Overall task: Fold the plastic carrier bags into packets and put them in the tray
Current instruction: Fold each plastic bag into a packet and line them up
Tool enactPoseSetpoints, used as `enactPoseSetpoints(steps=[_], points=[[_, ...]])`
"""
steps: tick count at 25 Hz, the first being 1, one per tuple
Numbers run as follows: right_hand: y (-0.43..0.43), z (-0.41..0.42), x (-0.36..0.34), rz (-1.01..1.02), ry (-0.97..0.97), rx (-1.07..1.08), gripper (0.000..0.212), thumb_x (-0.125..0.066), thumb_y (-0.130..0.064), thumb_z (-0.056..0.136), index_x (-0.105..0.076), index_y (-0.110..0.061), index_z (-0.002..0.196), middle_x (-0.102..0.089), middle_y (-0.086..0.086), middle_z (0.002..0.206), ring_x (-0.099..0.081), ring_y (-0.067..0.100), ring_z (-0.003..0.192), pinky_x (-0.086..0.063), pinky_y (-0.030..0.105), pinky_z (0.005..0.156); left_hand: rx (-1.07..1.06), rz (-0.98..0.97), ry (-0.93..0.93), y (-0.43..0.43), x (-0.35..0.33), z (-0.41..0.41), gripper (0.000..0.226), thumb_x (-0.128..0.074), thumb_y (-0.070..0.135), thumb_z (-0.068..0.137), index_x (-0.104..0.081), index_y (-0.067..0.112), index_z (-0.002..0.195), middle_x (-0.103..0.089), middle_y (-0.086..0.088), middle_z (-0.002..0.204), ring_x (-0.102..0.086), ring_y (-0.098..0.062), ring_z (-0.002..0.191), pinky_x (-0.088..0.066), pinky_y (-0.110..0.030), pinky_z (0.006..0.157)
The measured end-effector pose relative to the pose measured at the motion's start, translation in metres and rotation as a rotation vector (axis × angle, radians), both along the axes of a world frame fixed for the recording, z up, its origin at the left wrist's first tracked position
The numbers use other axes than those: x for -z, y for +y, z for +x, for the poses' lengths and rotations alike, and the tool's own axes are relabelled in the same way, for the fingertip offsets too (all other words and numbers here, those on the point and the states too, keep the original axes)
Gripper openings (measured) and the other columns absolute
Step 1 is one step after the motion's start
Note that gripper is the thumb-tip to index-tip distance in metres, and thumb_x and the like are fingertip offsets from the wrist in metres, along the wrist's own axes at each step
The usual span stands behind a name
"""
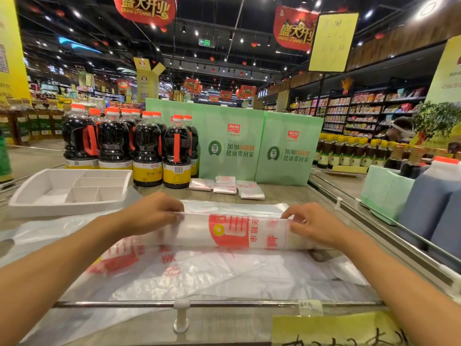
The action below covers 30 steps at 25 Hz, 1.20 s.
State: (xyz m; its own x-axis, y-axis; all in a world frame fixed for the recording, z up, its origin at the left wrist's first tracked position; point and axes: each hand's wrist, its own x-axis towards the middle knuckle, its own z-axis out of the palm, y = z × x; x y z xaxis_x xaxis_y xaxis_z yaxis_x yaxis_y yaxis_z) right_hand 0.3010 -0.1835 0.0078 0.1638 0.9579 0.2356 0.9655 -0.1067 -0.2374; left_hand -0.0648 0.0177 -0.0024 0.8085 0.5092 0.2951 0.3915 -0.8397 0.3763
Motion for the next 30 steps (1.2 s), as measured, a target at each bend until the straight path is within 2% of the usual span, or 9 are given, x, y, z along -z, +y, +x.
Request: enactPoseSetpoints(steps=[2, 4, 8, 11, 15, 18, 22, 26, 30], points=[[-0.001, 0.008, 0.001, -0.021, -0.069, 0.034, 0.028, -0.061, -0.041, 0.087, -0.073, -0.034, 0.112, -0.071, -0.011, 0.094, -0.065, 0.011, 0.088, -0.056, 0.043, 0.08, -0.002, -0.025, 0.001, 0.002, 0.003, 0.001, 0.029, -0.054, 0.031, 0.083, -0.053, 0.007, 0.068, -0.053, -0.011, 0.068, -0.045, -0.013, 0.062, -0.035, -0.038, 0.062], [0.0, 0.016, 0.002, -0.05, -0.086, 0.049, 0.031, -0.061, -0.049, 0.088, -0.069, -0.036, 0.114, -0.071, -0.01, 0.103, -0.064, 0.009, 0.093, -0.055, 0.039, 0.083, -0.037, -0.024, 0.003, 0.005, 0.007, 0.0, 0.03, -0.053, 0.034, 0.084, -0.053, 0.01, 0.067, -0.051, -0.004, 0.064, -0.044, -0.01, 0.062, -0.034, -0.036, 0.061], [0.001, 0.026, 0.011, -0.097, 0.027, 0.077, 0.029, -0.065, -0.042, 0.095, -0.064, -0.033, 0.123, -0.067, -0.01, 0.11, -0.061, 0.0, 0.093, -0.046, 0.018, 0.076, -0.168, 0.128, 0.104, 0.011, 0.015, -0.001, 0.032, -0.053, 0.031, 0.097, -0.05, 0.024, 0.066, -0.055, 0.008, 0.067, -0.049, -0.008, 0.066, -0.037, -0.034, 0.062], [0.004, 0.024, 0.02, -0.086, 0.089, 0.094, 0.031, -0.056, -0.046, 0.101, -0.06, -0.031, 0.128, -0.067, -0.01, 0.112, -0.064, 0.008, 0.097, -0.05, 0.028, 0.087, -0.212, 0.204, 0.128, 0.011, 0.016, -0.001, 0.032, -0.054, 0.025, 0.101, -0.049, 0.03, 0.07, -0.054, 0.012, 0.07, -0.049, -0.011, 0.066, -0.035, -0.032, 0.058], [0.008, 0.018, 0.026, -0.161, 0.06, 0.09, 0.043, -0.044, -0.053, 0.104, -0.056, -0.027, 0.137, -0.054, -0.01, 0.132, -0.051, 0.016, 0.123, -0.038, 0.036, 0.106, -0.26, 0.3, 0.174, 0.009, 0.016, 0.0, 0.028, -0.051, 0.027, 0.102, -0.044, 0.033, 0.075, -0.051, 0.015, 0.073, -0.05, -0.013, 0.069, -0.033, -0.031, 0.057], [0.01, 0.017, 0.03, -0.215, -0.075, 0.088, 0.056, -0.03, -0.065, 0.099, -0.058, -0.027, 0.131, -0.052, -0.006, 0.13, -0.049, 0.019, 0.121, -0.038, 0.042, 0.106, -0.315, 0.395, 0.237, 0.011, 0.018, -0.001, 0.011, -0.048, 0.032, 0.102, -0.054, 0.033, 0.093, -0.058, 0.014, 0.091, -0.056, -0.015, 0.083, -0.04, -0.03, 0.06], [0.016, 0.018, 0.032, -0.223, -0.175, 0.089, 0.073, -0.015, -0.077, 0.091, -0.053, -0.035, 0.136, -0.047, -0.009, 0.131, -0.046, 0.019, 0.122, -0.039, 0.043, 0.104, -0.365, 0.354, 0.262, 0.018, 0.025, -0.004, 0.017, -0.046, 0.034, 0.102, -0.062, 0.031, 0.103, -0.06, 0.01, 0.1, -0.058, -0.016, 0.093, -0.05, -0.033, 0.074], [0.02, 0.017, 0.035, -0.203, -0.163, 0.085, 0.049, -0.034, -0.058, 0.104, -0.05, -0.029, 0.14, -0.046, -0.007, 0.143, -0.046, 0.019, 0.128, -0.039, 0.04, 0.105, -0.351, 0.259, 0.193, 0.023, 0.031, -0.006, 0.025, -0.043, 0.034, 0.102, -0.066, 0.027, 0.098, -0.059, 0.008, 0.096, -0.059, -0.02, 0.092, -0.051, -0.039, 0.079], [0.022, 0.016, 0.035, -0.206, -0.132, 0.085, 0.043, -0.038, -0.054, 0.105, -0.051, -0.027, 0.137, -0.051, -0.004, 0.14, -0.051, 0.019, 0.119, -0.042, 0.037, 0.095, -0.225, 0.195, 0.14, -0.001, 0.028, 0.014, 0.042, -0.031, 0.047, 0.107, -0.061, 0.03, 0.13, -0.06, 0.006, 0.124, -0.057, -0.019, 0.111, -0.048, -0.04, 0.093]])
